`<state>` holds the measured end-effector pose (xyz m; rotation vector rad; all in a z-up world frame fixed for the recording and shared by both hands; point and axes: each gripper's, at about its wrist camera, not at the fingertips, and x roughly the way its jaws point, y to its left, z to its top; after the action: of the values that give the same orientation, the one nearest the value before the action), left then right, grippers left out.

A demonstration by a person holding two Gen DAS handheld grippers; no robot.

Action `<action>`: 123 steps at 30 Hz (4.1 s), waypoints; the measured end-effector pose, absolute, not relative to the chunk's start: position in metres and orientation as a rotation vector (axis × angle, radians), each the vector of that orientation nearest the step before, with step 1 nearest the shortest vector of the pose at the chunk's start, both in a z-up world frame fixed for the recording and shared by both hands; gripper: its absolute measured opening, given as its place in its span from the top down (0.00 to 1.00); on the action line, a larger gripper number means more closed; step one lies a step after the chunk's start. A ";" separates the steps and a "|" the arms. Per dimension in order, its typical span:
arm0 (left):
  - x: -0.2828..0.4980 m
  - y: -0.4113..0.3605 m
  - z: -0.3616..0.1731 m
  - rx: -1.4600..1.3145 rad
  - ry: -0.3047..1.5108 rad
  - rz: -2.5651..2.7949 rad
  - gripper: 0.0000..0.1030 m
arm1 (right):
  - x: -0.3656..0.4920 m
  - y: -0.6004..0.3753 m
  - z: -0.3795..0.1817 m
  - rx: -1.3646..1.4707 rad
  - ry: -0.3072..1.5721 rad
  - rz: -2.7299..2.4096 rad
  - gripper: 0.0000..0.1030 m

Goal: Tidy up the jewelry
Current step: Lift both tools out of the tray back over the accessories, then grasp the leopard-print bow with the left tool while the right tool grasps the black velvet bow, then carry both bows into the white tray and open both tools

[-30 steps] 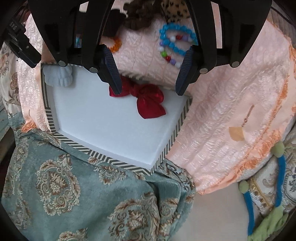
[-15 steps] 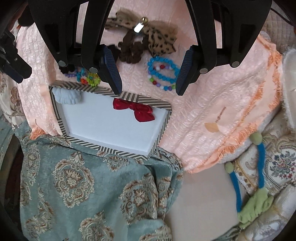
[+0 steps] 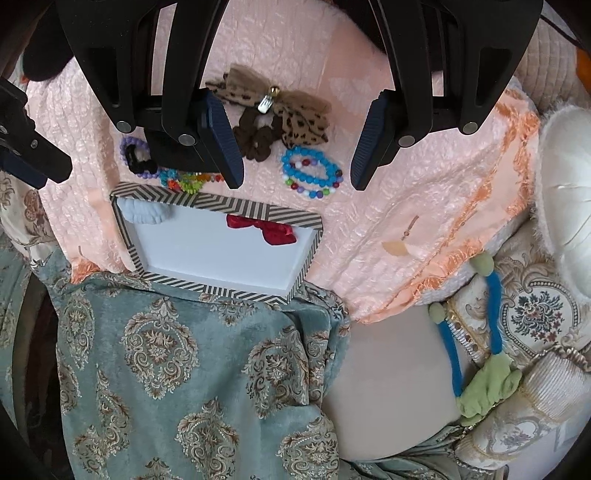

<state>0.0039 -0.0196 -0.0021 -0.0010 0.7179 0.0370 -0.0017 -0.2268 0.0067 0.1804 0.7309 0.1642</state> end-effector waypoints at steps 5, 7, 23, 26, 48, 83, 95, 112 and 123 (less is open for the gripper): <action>-0.013 -0.016 0.004 -0.008 0.702 0.031 0.41 | -0.016 -0.220 0.013 0.163 0.719 0.166 0.30; -0.018 -0.015 0.006 -0.006 0.696 0.031 0.41 | -0.020 -0.217 0.014 0.163 0.715 0.168 0.28; -0.021 0.023 -0.016 -0.246 0.853 -0.056 0.41 | -0.035 -0.218 -0.011 0.176 0.761 0.203 0.28; -0.014 0.026 -0.032 -0.283 0.908 -0.067 0.41 | -0.031 -0.217 -0.021 0.173 0.775 0.229 0.28; 0.039 0.026 -0.119 -0.462 1.101 -0.038 0.38 | 0.074 -0.181 -0.086 -0.116 0.905 0.431 0.28; 0.032 0.027 -0.097 -0.385 1.067 -0.096 0.91 | 0.074 -0.176 -0.085 -0.158 0.893 0.507 0.38; 0.038 0.013 -0.116 -0.346 1.094 -0.088 0.84 | 0.073 -0.181 -0.101 -0.107 0.917 0.517 0.78; 0.061 0.003 -0.023 -0.303 0.912 -0.184 0.87 | 0.081 -0.233 -0.038 0.171 0.786 0.423 0.78; 0.154 -0.015 0.001 -0.188 0.845 -0.128 0.87 | 0.141 -0.264 -0.038 0.199 0.796 0.285 0.78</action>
<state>0.1539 -0.0153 0.0006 -0.1885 0.8446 -0.1276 0.1406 -0.2645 -0.0375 0.1990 0.7959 0.2847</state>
